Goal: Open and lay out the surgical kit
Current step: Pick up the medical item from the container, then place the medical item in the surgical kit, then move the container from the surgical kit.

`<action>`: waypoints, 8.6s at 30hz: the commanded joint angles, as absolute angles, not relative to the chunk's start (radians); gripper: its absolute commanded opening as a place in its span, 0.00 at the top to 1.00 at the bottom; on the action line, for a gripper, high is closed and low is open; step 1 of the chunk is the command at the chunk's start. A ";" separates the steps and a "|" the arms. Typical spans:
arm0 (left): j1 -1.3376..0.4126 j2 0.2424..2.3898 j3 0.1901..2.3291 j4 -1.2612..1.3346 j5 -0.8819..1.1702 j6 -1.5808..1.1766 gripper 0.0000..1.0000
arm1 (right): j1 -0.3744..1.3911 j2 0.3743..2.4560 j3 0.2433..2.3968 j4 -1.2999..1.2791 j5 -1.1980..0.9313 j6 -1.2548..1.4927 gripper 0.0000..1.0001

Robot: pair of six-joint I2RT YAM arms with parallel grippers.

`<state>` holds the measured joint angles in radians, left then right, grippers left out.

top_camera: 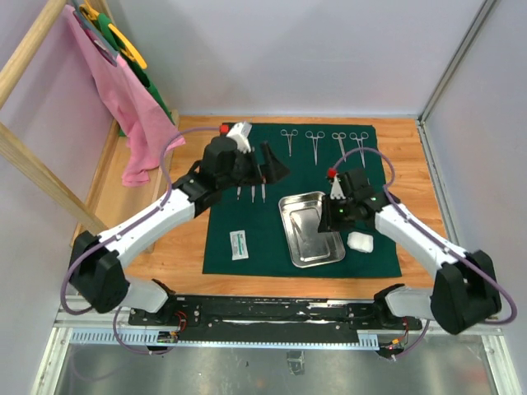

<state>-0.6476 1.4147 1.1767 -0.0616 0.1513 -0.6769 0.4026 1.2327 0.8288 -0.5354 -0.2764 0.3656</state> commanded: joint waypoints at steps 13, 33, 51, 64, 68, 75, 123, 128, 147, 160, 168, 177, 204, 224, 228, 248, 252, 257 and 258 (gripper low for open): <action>-0.595 0.916 0.763 -0.350 0.012 -0.687 0.01 | 0.624 1.652 1.180 -0.531 -0.040 0.263 0.68; -0.594 0.907 0.684 -0.324 0.048 -0.687 0.01 | 0.771 1.563 0.983 -0.604 0.094 0.369 0.70; -0.592 0.930 0.669 -0.303 0.058 -0.686 0.01 | 0.803 1.571 0.919 -0.584 0.091 0.420 0.73; -0.592 0.924 0.670 -0.302 0.054 -0.685 0.01 | 0.803 1.615 0.928 -0.566 0.091 0.425 0.76; -0.591 0.922 0.670 -0.302 0.054 -0.682 0.01 | 0.804 1.625 0.929 -0.559 0.085 0.426 0.77; -0.590 0.918 0.671 -0.304 0.055 -0.681 0.01 | 0.804 1.641 0.930 -0.558 0.076 0.432 0.78; -0.568 0.854 0.763 -0.415 -0.012 -0.643 0.01 | 0.804 1.391 1.048 -0.736 0.167 0.452 0.99; -0.556 0.805 0.784 -0.457 -0.025 -0.634 0.01 | 0.796 1.384 1.117 -0.751 0.153 0.446 0.99; -0.549 0.654 0.934 -0.624 0.015 -0.645 0.01 | 0.765 1.908 1.709 -0.690 0.036 0.676 0.99; -0.549 0.556 0.957 -0.697 0.067 -0.686 0.01 | 0.843 2.265 2.034 -0.680 0.048 0.851 0.99; -0.549 0.524 0.967 -0.731 0.069 -0.682 0.01 | 0.867 2.362 2.107 -0.681 0.080 0.904 0.99; -0.549 0.518 0.972 -0.750 0.076 -0.662 0.01 | 0.870 2.434 2.161 -0.653 0.098 0.948 0.99; -0.549 0.522 0.971 -0.760 0.077 -0.633 0.01 | 0.882 2.504 2.186 -0.608 0.068 0.977 0.94; -0.549 0.561 1.044 -0.775 0.034 -0.635 0.01 | 0.887 2.237 2.105 -0.460 -0.014 0.816 0.58; -0.549 0.583 1.076 -0.788 0.004 -0.635 0.01 | 0.863 2.037 1.939 -0.459 -0.022 0.712 0.56; -0.549 0.797 0.768 -0.508 -0.039 -0.707 0.01 | 0.341 1.183 0.820 -0.592 -0.031 0.390 0.72; -0.549 0.812 0.767 -0.501 -0.029 -0.711 0.01 | 0.334 1.214 0.763 -0.564 -0.051 0.404 0.76; -0.549 0.790 0.752 -0.509 -0.031 -0.716 0.01 | 0.333 1.242 0.717 -0.530 -0.095 0.422 0.83; -0.549 0.788 0.748 -0.509 -0.029 -0.717 0.01 | 0.334 1.239 0.709 -0.526 -0.098 0.427 0.85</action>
